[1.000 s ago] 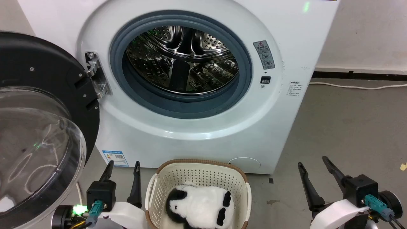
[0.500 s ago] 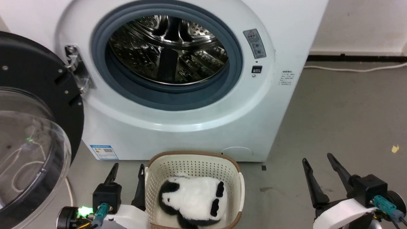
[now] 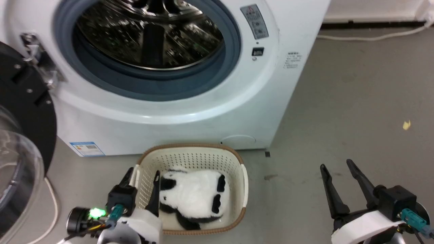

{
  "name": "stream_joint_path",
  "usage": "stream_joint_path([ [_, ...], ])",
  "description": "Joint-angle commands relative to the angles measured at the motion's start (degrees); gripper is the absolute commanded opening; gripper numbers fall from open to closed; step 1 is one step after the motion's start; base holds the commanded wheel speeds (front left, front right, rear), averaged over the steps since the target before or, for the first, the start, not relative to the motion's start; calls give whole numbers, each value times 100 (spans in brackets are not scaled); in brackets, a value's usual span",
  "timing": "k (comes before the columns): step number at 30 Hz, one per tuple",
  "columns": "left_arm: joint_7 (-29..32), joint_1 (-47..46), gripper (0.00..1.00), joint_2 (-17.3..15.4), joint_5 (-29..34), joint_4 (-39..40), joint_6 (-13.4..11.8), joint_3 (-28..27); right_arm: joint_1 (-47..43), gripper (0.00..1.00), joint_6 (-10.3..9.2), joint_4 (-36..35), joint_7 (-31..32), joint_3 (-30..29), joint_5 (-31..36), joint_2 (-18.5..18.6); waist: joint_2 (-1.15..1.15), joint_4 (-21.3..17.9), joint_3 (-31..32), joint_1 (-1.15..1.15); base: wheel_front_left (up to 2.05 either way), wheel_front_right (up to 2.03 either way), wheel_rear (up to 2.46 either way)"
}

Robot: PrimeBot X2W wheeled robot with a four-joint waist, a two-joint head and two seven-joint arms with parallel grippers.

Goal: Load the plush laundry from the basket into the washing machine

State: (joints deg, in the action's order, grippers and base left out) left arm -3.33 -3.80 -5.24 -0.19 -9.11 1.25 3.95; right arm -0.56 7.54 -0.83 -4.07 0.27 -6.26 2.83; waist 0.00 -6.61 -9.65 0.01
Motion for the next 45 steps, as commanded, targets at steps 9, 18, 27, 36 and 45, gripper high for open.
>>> stream_joint_path([
  [9, 40, -596, 100, -208, -61, -564, 137, 219, 265, 100, -2, -138, -147, 34, -280, 2, 0, -280, -557, -1, 0, 0, 0],
  [18, 438, -1294, 100, -588, -163, -1494, 237, 692, 474, 100, -3, -235, -303, 167, -572, 2, 0, -652, -1233, -1, 0, 0, 0],
  [27, 829, -1813, 100, -896, -404, -2061, 290, 1255, 595, 100, -3, -270, -410, 298, -833, 3, 0, -958, -1689, -1, 0, 0, 0],
  [36, 1352, -2597, 100, -1315, -692, -2614, 355, 1885, 657, 100, -3, -323, -542, 397, -1127, 3, 0, -1224, -2251, -1, 0, 0, 0],
  [45, 1663, -3285, 100, -1526, -950, -2934, 408, 2482, 722, 100, -4, -423, -650, 551, -1383, 3, 0, -1418, -2712, -1, 0, 0, 0],
])
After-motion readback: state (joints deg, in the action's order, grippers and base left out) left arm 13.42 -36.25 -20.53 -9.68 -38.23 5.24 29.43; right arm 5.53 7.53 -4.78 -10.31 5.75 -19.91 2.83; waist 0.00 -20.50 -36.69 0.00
